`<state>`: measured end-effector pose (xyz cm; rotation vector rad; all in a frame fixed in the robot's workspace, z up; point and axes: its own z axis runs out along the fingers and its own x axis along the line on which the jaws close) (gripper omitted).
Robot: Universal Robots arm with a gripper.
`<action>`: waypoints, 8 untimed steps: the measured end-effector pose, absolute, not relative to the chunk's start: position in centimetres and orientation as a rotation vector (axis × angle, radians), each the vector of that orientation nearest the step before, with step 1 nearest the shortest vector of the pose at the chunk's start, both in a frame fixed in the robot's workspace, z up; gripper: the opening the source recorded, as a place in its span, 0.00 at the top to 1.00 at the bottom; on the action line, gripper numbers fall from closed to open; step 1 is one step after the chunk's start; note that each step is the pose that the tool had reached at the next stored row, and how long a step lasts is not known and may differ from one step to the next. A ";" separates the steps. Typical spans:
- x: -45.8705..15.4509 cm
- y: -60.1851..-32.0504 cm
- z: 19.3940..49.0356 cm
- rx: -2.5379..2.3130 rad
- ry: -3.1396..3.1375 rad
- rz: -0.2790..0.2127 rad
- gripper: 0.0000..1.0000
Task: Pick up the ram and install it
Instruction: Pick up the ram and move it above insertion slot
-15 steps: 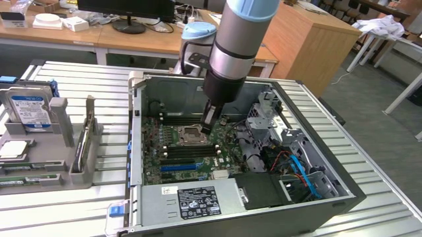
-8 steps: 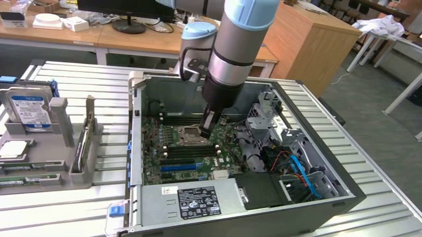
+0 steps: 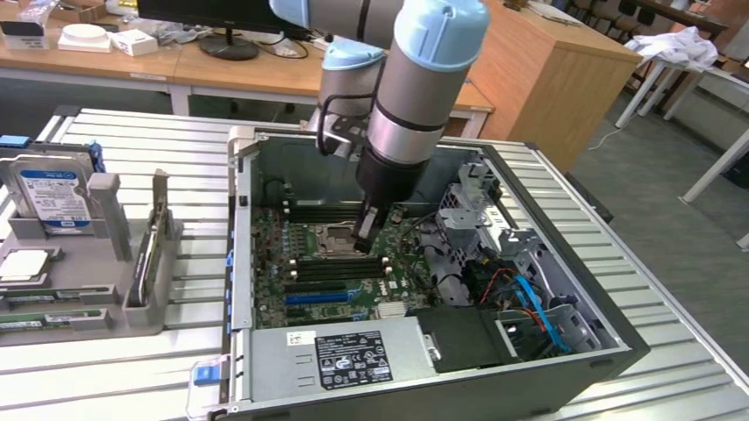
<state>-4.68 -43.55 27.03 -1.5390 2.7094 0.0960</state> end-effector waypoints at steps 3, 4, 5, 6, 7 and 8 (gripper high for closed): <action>-4.6 -43.6 26.5 -1.536 2.711 0.096 0.90; -4.6 -43.6 26.3 -1.535 2.712 0.096 0.90; -4.6 -43.6 26.1 -1.534 2.712 0.096 0.90; -4.6 -43.6 26.0 -1.533 2.713 0.096 0.90; -4.6 -43.6 25.8 -1.532 2.713 0.096 0.90; -4.6 -43.6 25.6 -1.532 2.713 0.096 0.90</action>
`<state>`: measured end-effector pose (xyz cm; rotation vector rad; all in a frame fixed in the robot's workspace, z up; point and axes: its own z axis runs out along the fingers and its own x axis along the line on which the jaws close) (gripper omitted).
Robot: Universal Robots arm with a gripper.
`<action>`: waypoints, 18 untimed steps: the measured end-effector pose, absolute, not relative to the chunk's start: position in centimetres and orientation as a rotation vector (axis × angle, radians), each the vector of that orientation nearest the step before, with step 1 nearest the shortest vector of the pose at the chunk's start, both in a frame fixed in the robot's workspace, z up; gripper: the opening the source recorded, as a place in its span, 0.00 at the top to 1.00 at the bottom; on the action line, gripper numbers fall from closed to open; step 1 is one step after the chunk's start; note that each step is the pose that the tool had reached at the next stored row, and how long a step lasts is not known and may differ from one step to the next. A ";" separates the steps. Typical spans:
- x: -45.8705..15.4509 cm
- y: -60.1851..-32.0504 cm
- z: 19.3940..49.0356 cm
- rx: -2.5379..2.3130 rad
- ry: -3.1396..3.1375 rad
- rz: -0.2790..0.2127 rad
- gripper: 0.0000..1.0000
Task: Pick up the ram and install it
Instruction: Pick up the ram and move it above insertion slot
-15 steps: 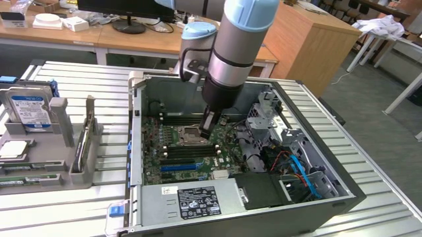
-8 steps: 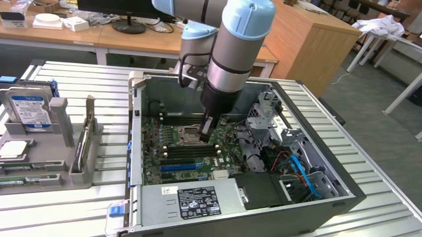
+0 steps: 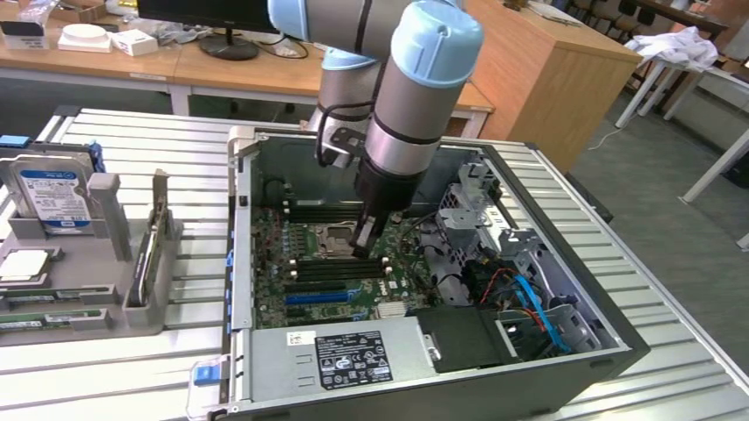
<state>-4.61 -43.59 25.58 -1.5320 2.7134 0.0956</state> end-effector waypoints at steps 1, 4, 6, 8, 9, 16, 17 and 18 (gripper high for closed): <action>-4.6 -43.6 25.4 -1.532 2.713 0.096 0.90; -4.6 -43.6 25.3 -1.531 2.714 0.096 0.90; -4.6 -43.6 25.3 -1.531 2.714 0.096 0.90; -4.6 -43.6 25.3 -1.531 2.714 0.096 0.90; -4.6 -43.6 25.4 -1.531 2.714 0.096 0.90; -4.6 -43.6 28.1 -1.530 2.715 0.096 0.90; -4.6 -43.6 28.6 -1.530 2.715 0.096 0.90; -4.6 -43.6 29.0 -1.530 2.714 0.096 0.90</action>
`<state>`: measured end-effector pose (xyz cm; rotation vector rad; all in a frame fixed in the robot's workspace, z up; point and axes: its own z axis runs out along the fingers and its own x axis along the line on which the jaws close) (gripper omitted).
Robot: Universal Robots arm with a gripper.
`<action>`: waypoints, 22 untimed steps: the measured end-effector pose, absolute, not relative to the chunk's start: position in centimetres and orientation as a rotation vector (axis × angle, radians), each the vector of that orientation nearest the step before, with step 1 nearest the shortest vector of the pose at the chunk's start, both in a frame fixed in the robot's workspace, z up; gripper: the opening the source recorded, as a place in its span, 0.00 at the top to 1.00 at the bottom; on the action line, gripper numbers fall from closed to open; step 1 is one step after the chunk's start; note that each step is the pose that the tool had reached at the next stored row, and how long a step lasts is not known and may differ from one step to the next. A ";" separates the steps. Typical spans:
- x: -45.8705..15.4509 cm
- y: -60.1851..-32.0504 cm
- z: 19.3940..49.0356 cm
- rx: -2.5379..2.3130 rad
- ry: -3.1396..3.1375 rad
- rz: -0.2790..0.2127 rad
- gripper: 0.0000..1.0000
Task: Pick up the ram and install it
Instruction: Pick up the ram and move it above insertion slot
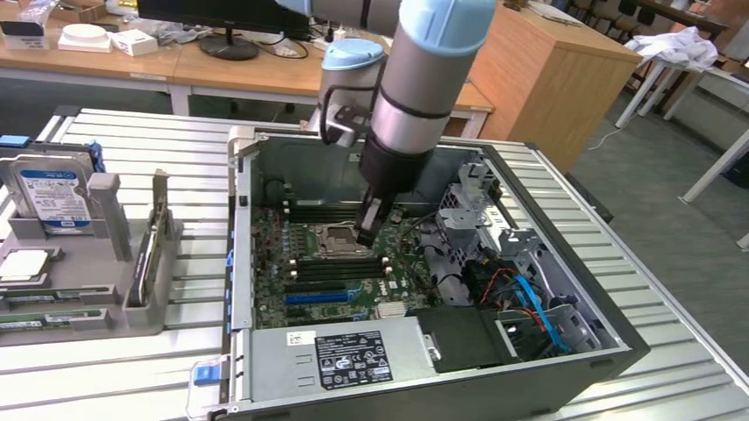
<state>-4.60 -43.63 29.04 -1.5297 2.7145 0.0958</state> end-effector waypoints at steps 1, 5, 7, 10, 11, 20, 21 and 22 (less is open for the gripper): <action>-4.6 -43.6 29.5 -1.530 2.714 0.096 0.90; -4.6 -43.7 31.3 -1.530 2.714 0.096 0.90; -4.6 -43.7 32.3 -1.530 2.715 0.096 0.90; -4.6 -43.8 33.6 -1.530 2.714 0.096 0.90; -4.6 -43.8 34.1 -1.530 2.715 0.096 0.90; -4.6 -43.9 38.2 -1.530 2.714 0.096 0.90; -4.6 -43.9 38.6 -1.530 2.715 0.096 0.90; -4.6 -43.9 39.1 -1.530 2.714 0.096 0.90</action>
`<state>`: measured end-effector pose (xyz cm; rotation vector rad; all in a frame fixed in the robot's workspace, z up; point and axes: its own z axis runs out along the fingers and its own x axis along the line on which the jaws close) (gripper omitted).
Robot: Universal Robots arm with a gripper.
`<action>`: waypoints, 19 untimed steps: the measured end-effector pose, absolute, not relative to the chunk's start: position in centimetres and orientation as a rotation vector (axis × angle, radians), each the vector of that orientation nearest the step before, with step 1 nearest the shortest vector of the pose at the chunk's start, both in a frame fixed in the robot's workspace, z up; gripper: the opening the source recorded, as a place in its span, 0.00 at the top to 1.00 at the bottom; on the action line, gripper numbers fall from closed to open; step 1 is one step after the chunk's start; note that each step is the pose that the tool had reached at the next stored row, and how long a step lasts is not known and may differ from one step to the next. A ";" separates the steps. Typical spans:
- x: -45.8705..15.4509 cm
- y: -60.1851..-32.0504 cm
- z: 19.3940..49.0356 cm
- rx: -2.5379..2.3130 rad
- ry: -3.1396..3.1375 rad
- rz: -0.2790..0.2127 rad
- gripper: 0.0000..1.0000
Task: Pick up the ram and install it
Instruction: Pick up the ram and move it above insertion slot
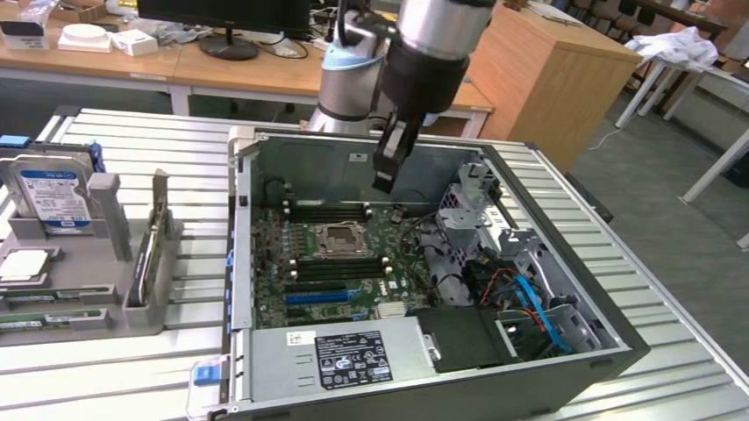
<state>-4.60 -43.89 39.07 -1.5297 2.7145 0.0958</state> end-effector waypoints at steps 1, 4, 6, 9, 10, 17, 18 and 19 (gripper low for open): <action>-4.6 -43.9 39.5 -1.530 2.714 0.096 0.90; -4.6 -43.9 40.6 -1.530 2.714 0.096 0.90; -4.6 -43.9 40.7 -1.530 2.714 0.096 0.90; -4.6 -43.9 40.7 -1.530 2.714 0.096 0.90; -4.6 -43.9 40.7 -1.530 2.714 0.096 0.90; -4.6 -43.9 39.6 -1.530 2.714 0.096 0.90; -4.6 -43.9 39.4 -1.530 2.714 0.096 0.90; -4.6 -43.9 39.2 -1.530 2.714 0.096 0.90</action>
